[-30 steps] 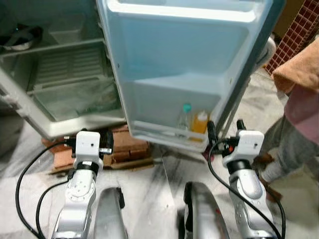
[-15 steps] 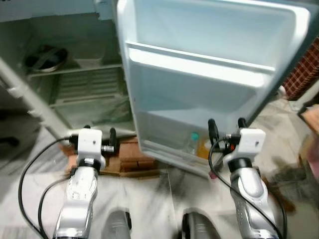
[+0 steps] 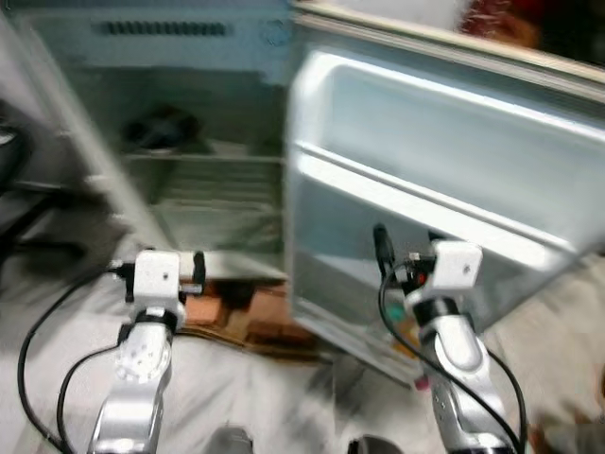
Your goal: Restocking fridge
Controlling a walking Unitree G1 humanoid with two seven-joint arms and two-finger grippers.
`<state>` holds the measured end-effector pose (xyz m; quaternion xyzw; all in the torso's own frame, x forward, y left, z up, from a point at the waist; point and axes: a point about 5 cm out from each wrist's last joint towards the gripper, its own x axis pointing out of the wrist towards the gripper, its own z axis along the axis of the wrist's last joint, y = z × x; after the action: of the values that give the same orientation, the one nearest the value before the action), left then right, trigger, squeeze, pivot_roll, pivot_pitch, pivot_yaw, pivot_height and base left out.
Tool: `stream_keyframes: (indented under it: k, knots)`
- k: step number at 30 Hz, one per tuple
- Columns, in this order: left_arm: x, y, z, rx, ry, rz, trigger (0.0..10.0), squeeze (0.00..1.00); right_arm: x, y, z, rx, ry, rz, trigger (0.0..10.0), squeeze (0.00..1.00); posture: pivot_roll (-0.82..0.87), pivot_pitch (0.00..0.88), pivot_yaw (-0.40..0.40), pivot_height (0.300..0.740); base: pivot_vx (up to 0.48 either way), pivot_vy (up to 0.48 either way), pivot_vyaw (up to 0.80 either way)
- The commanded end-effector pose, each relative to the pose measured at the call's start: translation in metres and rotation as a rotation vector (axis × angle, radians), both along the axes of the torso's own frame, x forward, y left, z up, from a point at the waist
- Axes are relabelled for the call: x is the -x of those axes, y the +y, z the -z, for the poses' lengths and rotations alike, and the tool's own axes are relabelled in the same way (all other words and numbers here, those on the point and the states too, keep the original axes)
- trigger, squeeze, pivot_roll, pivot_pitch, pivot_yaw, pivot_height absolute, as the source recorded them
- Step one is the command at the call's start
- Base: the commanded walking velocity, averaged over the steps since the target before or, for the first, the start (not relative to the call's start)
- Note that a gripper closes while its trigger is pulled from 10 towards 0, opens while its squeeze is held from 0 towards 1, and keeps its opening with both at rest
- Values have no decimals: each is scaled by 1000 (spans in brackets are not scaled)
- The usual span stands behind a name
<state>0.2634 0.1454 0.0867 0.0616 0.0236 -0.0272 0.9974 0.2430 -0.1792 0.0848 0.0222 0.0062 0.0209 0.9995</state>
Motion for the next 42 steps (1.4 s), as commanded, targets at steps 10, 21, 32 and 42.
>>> stream_keyframes:
  k: [10, 21, 32, 42]
  knots:
    - [6, 17, 7, -36, 35, -47, 10000, 0, 7, 28, 7, -86, 88, -313, 10000, 0, 29, 49, 3, 740, -57, 0, 0]
    - [8, 17, 7, -38, 41, -43, 10000, 0, 26, 40, 17, -181, 206, -587, 10000, 0, 30, 61, 5, 740, -288, 0, 0]
    - [9, 16, 6, -41, 42, -39, 10000, 0, 8, 10, 16, -115, 174, -421, 10000, 0, 34, 67, 6, 740, -288, 0, 0]
    - [10, 18, 5, -44, 36, -40, 10000, 0, -17, -15, -9, -50, -3, -48, 10000, 0, 37, 63, 15, 740, 0, 0, 0]
